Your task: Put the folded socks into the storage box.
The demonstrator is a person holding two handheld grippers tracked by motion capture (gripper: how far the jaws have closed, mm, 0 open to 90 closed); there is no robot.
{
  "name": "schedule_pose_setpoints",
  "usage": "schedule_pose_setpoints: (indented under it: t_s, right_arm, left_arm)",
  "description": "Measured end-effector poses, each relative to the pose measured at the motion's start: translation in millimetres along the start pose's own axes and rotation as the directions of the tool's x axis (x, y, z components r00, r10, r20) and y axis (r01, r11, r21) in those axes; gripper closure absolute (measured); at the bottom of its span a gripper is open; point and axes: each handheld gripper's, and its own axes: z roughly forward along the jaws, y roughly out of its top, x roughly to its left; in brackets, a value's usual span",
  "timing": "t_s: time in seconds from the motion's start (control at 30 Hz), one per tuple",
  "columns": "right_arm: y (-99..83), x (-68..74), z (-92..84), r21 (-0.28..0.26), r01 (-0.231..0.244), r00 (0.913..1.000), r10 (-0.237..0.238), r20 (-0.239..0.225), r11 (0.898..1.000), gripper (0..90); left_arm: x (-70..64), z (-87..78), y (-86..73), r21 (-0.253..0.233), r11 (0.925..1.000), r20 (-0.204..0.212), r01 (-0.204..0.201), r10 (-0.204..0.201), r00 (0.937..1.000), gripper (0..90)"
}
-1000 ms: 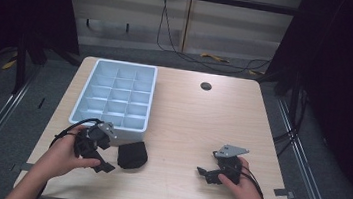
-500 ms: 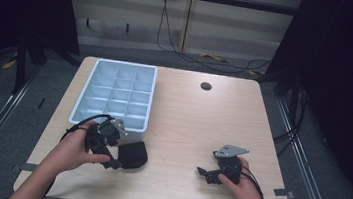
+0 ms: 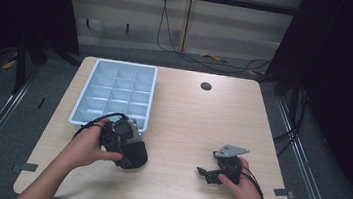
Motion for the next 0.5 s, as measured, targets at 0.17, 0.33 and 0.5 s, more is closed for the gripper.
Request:
schedule_pose_setpoints:
  t_s: [0.17,0.33,0.5]
  right_arm:
    - [0.0,0.0,0.0,0.000,0.000,1.0000,0.000,0.000,1.000,12.9]
    - [0.0,0.0,0.0,0.000,0.000,1.0000,0.000,0.000,1.000,12.9]
    - [0.0,0.0,0.0,0.000,0.000,1.0000,0.000,0.000,1.000,12.9]
  left_arm:
    - [-0.3,11.4,7.0,0.042,0.9991,0.014,-0.009,0.009,0.9999,22.3]
    - [1.3,19.4,11.1,0.058,0.9982,0.023,-0.014,0.012,0.9997,23.7]
    - [2.0,26.1,16.5,0.071,0.9972,0.036,-0.020,0.018,0.9992,25.1]
